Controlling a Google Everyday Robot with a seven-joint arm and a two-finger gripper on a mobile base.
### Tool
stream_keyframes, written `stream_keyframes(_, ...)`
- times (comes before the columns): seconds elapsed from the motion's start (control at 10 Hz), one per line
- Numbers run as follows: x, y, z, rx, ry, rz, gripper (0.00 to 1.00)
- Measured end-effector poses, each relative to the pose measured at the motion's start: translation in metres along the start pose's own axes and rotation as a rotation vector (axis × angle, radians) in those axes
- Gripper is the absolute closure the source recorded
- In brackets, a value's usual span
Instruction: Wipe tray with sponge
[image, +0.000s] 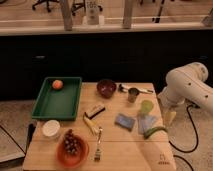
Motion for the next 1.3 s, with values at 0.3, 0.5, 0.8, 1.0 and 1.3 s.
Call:
stream_keyframes(0.3,0.000,0.000,0.000,0.000,0.000,0.000,0.20)
stream_keyframes(0.5,0.000,0.000,0.000,0.000,0.000,-0.001,0.20)
stream_keyframes(0.8,-0.026,0.003,0.011,0.013,0.015,-0.040,0.20)
stream_keyframes(1.0,-0.048,0.004,0.018,0.020,0.022,-0.069,0.20)
stream_keyframes(1.3,-0.062,0.009,0.040,0.027,0.015,-0.111,0.20)
